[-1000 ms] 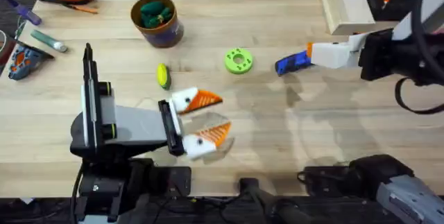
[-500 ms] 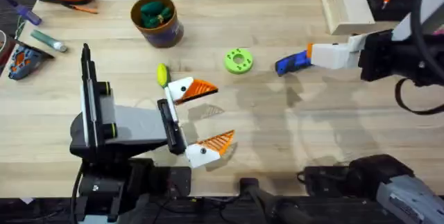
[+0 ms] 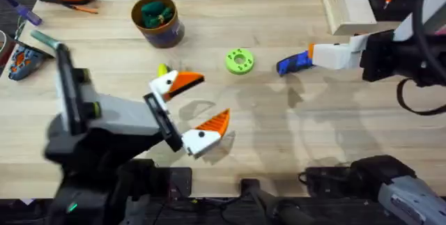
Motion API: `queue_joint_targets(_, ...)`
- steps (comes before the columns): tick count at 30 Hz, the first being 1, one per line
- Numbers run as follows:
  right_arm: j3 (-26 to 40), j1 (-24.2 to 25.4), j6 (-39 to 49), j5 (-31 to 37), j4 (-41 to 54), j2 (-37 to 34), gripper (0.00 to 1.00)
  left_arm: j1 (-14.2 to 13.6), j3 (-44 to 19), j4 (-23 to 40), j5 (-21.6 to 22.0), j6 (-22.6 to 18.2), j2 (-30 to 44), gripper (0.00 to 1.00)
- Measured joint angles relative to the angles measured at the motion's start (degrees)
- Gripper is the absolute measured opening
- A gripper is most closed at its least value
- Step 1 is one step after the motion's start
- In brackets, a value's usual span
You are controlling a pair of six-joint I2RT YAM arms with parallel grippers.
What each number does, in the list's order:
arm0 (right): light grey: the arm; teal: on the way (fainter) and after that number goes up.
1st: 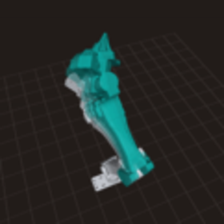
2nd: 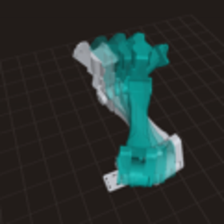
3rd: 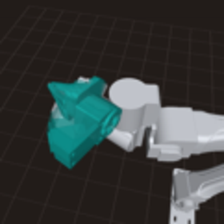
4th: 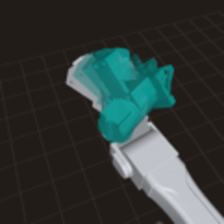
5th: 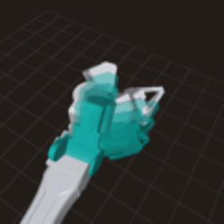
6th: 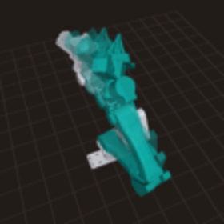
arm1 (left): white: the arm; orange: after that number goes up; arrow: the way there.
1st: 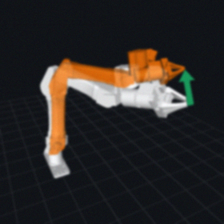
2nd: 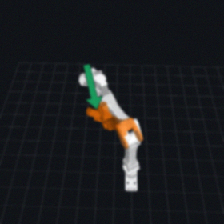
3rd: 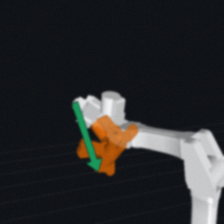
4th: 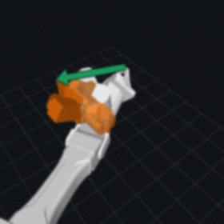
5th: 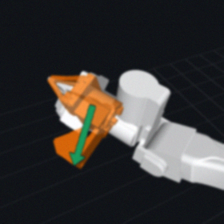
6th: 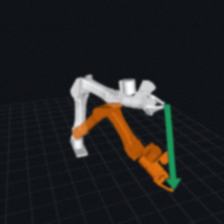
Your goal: Pick up the gripper from the table and insert it into the empty holder that is missing its gripper. Then pick up a screw, insert it into the mounting hole, and use the screwdriver to tighten it. Finally, clean up the table by picking up the vegetable and placing it into the bucket.
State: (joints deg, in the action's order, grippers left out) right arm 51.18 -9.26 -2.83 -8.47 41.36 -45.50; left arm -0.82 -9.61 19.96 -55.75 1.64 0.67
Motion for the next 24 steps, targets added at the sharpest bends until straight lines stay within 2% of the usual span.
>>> queue_joint_targets(6,0.0,0.0,0.0,0.0,0.0,0.02,0.991,0.0,-15.15,19.34,10.84,-4.58,0.88,0.986)
queue_joint_targets(9,0.0,0.0,0.0,0.0,0.0,0.02,0.991,0.0,-22.67,25.53,15.64,-6.65,4.25,0.986)
queue_joint_targets(17,0.0,0.0,-0.02,0.0,0.0,0.01,0.991,0.0,-39.0,37.05,27.5,-8.64,19.69,0.985)
queue_joint_targets(21,0.0,0.0,-0.02,0.0,0.0,0.0,0.991,0.0,-43.76,38.73,32.0,-8.79,26.82,0.986)
queue_joint_targets(24,0.0,0.0,-0.02,0.0,0.0,0.0,0.991,0.0,-44.83,38.84,33.78,-8.82,30.22,0.986)
